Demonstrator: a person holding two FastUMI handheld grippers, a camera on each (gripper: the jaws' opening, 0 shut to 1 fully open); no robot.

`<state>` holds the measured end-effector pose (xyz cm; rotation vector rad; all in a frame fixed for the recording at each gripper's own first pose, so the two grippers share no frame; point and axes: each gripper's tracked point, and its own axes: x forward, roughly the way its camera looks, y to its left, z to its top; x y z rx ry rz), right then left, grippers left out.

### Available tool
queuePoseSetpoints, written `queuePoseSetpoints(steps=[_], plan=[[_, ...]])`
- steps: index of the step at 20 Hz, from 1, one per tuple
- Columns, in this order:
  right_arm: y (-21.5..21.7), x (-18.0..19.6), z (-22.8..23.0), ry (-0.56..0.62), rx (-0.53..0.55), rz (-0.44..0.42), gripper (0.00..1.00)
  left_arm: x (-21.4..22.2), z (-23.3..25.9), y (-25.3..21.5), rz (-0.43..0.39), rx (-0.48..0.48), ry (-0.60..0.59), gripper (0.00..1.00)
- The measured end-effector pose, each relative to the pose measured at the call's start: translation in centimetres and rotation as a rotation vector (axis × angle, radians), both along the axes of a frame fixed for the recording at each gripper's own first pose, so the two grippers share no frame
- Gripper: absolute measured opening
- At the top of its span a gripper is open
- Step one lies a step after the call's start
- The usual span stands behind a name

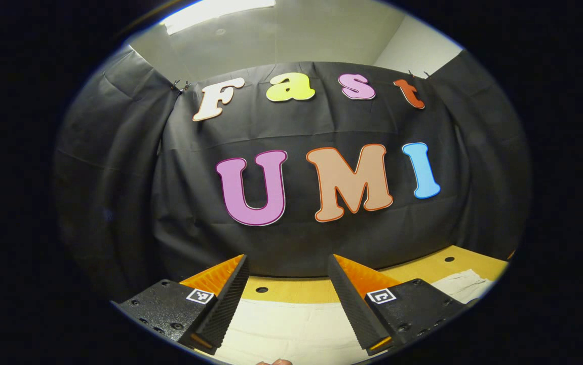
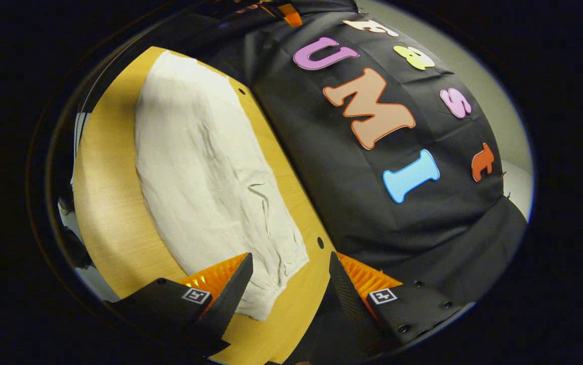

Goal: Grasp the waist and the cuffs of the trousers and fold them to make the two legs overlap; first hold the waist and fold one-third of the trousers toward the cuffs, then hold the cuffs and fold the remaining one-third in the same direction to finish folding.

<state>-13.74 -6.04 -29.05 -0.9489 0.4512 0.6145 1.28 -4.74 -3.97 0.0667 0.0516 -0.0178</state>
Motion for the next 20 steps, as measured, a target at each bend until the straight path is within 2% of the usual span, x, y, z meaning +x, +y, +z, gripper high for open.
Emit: queuePoseSetpoints(steps=[11, 12, 14, 20], plan=[[-2.9, -4.8, -7.9, 0.211, -0.197, 0.124, 0.98, -0.2, -1.2, -0.3, 0.008, 0.029, 0.03, 0.93], [-3.1, -5.1, -8.5, 0.222, -0.213, 0.139, 1.0, -0.3, -1.3, -0.4, 0.01, 0.033, 0.032, 0.93], [-3.2, -5.5, -9.3, 0.239, -0.245, 0.17, 0.98, -0.5, -1.4, -0.4, 0.014, 0.038, 0.035, 0.93], [-2.6, -3.8, -10.2, 0.231, -0.251, 0.178, 0.94, -0.8, -1.6, -0.4, 0.029, 0.056, 0.041, 0.94]])
